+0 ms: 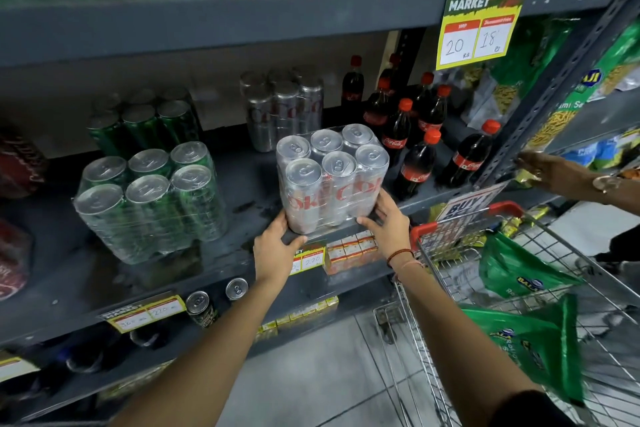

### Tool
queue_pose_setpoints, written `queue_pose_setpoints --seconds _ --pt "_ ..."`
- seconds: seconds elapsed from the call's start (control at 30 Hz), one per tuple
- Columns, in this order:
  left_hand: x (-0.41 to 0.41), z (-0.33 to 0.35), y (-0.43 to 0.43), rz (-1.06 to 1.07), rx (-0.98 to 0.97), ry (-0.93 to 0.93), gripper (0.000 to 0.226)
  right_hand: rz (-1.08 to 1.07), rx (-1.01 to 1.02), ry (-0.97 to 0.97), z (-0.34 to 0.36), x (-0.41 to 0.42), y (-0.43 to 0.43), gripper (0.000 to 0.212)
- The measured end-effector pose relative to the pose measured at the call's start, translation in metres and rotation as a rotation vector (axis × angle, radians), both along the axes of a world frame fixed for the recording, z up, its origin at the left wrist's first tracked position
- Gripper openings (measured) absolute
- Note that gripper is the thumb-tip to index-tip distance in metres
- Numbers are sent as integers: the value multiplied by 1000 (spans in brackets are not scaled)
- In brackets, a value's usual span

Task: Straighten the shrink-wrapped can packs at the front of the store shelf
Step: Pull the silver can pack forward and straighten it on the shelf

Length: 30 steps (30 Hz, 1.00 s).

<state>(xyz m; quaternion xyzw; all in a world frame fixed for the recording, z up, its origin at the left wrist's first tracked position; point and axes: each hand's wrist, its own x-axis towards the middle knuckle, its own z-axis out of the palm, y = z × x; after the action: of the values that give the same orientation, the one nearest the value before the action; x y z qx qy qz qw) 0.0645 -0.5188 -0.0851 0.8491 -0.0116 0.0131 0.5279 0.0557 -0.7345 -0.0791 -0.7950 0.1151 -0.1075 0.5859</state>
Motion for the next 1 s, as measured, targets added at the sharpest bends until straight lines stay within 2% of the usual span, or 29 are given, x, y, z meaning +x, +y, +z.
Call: queue_pose_setpoints --seconds 0.27,0.47,0.6,0.67,0.77,0.83,0.9,1.0 --pt "-2 -2 -1 48 69 -55 69 -38 2 26 4 -3 3 76" --pt "-2 5 1 18 15 -21 66 -50 4 42 5 -5 7 73" --pt "-3 16 9 -58 -25 14 63 -240 -33 27 4 -12 26 61" --pt "-6 21 24 -54 -25 -18 59 -421 49 8 -1 -20 48 52" --pt "-18 28 63 51 -105 -106 42 -588 149 -65 -9 -33 91 33" --pt "-28 31 94 180 -181 -174 24 -572 140 -147 -10 -39 125 16" --pt "-38 31 125 333 -270 -196 5 -466 138 -228 -6 -42 162 7" --pt "-47 23 169 559 -319 -201 20 -234 182 -219 5 -30 207 19"
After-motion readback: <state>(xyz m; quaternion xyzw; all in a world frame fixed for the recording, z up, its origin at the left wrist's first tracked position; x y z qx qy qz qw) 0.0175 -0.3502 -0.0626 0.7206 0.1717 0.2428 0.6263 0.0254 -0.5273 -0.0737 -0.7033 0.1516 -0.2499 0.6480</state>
